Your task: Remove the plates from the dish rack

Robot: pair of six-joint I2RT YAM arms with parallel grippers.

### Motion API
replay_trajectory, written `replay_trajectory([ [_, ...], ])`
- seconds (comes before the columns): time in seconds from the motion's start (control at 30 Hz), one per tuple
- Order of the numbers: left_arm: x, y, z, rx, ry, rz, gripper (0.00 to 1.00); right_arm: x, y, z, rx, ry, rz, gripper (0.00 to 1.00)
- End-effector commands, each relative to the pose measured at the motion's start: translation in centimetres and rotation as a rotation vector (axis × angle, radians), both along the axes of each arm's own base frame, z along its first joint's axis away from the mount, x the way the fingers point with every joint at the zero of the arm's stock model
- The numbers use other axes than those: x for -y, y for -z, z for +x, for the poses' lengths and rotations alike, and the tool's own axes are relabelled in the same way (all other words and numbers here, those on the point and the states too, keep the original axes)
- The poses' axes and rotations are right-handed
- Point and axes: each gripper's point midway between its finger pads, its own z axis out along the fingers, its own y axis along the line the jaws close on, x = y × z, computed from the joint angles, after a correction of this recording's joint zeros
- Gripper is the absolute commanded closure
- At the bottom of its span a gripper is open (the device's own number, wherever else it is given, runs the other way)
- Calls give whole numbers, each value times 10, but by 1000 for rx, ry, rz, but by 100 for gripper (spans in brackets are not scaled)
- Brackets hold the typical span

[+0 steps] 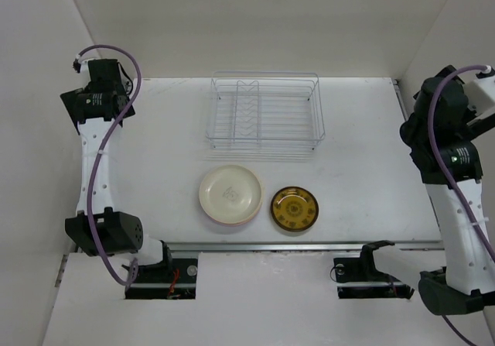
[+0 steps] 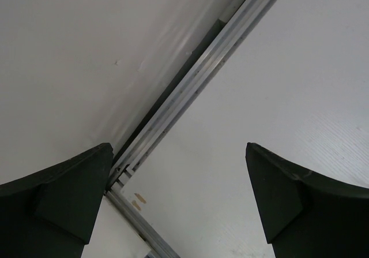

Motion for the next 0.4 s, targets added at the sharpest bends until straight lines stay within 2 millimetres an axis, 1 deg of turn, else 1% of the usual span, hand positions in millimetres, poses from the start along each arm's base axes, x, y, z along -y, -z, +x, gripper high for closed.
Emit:
replay_trajectory([
  [0.0,-1,-21,-15,79,-26,14,0,10,-3,-21,6,67,-16,0],
  [0.03,0,-19,-19,78,-26,14,0,10,-5,-24,23,67,-13,0],
  [0.07,0,-15,-18,72,-26,13,0,11,-10,-29,54,58,-4,0],
  [0.1,2,-19,-20,86,-17,6,0,10,-6,-27,36,48,-10,0],
  [0.13,2,-18,-23,86,-17,6,0,9,-7,-29,50,36,-5,0],
  [0.17,2,-15,-22,85,-17,6,0,10,-9,-33,53,36,-8,0],
  [0.2,3,-18,-23,95,-11,1,0,10,-11,-32,65,36,-5,0],
  [0.23,4,-20,-25,104,-10,2,0,8,-7,-29,55,24,-6,0],
  [0.27,4,-17,-25,95,-10,1,0,7,-7,-27,54,12,-4,0],
  [0.37,5,-19,-26,105,-4,-4,0,4,-8,-26,63,-19,1,0],
])
